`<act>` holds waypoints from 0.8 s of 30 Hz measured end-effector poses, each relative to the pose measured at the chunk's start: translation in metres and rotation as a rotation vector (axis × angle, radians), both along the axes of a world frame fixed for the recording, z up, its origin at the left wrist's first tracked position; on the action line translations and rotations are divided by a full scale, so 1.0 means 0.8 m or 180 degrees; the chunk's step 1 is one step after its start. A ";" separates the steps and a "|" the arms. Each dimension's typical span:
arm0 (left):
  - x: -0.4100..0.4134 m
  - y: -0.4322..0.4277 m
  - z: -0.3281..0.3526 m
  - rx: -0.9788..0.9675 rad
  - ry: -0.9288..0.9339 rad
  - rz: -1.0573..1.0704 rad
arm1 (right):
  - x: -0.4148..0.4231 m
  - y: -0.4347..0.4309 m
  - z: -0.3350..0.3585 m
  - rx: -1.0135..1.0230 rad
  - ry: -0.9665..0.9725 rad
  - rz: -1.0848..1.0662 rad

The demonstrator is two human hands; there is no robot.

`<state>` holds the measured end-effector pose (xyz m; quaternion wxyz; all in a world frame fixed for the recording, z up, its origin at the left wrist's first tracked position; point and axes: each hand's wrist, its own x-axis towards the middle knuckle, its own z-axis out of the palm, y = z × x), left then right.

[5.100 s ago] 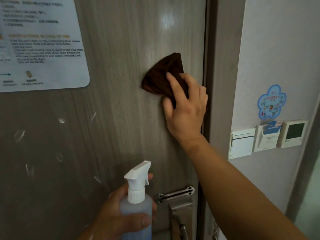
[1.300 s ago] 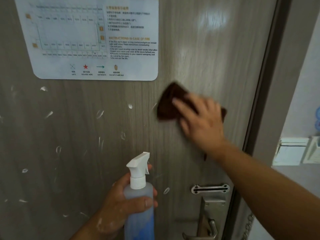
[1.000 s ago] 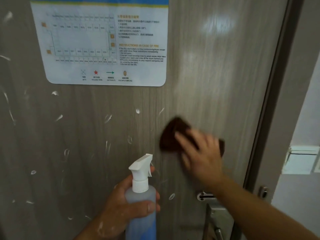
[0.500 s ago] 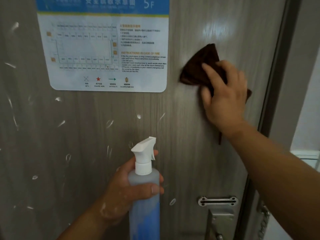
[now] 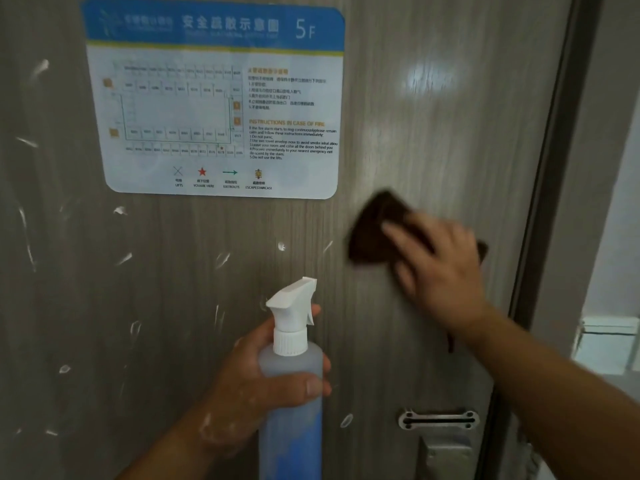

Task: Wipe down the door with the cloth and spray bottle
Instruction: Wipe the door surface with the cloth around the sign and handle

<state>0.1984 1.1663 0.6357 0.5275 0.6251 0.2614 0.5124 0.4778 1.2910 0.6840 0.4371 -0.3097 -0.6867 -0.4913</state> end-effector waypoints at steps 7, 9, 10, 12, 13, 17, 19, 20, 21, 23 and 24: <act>0.010 0.005 0.018 0.0135 -0.0134 0.0098 | -0.022 0.000 0.080 0.0090 0.1235 0.0085; 0.009 0.005 0.017 0.0179 -0.0111 0.0114 | -0.022 -0.001 0.035 0.0011 0.1205 0.0087; 0.009 0.004 0.016 0.0197 -0.0082 0.0106 | -0.021 -0.002 0.004 -0.0069 0.1134 0.0091; 0.006 0.002 0.013 0.0181 -0.0052 0.0039 | -0.019 -0.010 -0.068 -0.0275 0.0737 0.0063; 0.003 0.001 0.013 0.0168 -0.0052 0.0017 | -0.018 -0.013 -0.102 -0.0349 0.0392 0.0033; -0.008 -0.002 0.010 0.0199 -0.0036 0.0113 | -0.004 -0.016 -0.125 -0.0379 -0.0491 0.0021; -0.011 -0.004 0.009 0.0190 -0.0046 0.0205 | -0.006 -0.009 -0.071 -0.0224 -0.0305 0.0043; -0.013 -0.004 0.008 0.0183 -0.0051 0.0224 | -0.011 -0.006 -0.036 -0.0145 -0.0083 0.0049; -0.013 -0.005 0.008 0.0173 -0.0056 0.0224 | -0.018 -0.005 -0.002 -0.0081 0.0181 0.0057; -0.014 -0.005 0.006 0.0139 -0.0086 0.0216 | -0.037 -0.004 0.051 -0.0028 0.0698 0.0099; -0.014 -0.005 0.004 0.0123 -0.0107 0.0211 | -0.047 -0.004 0.065 -0.0025 0.0888 0.0130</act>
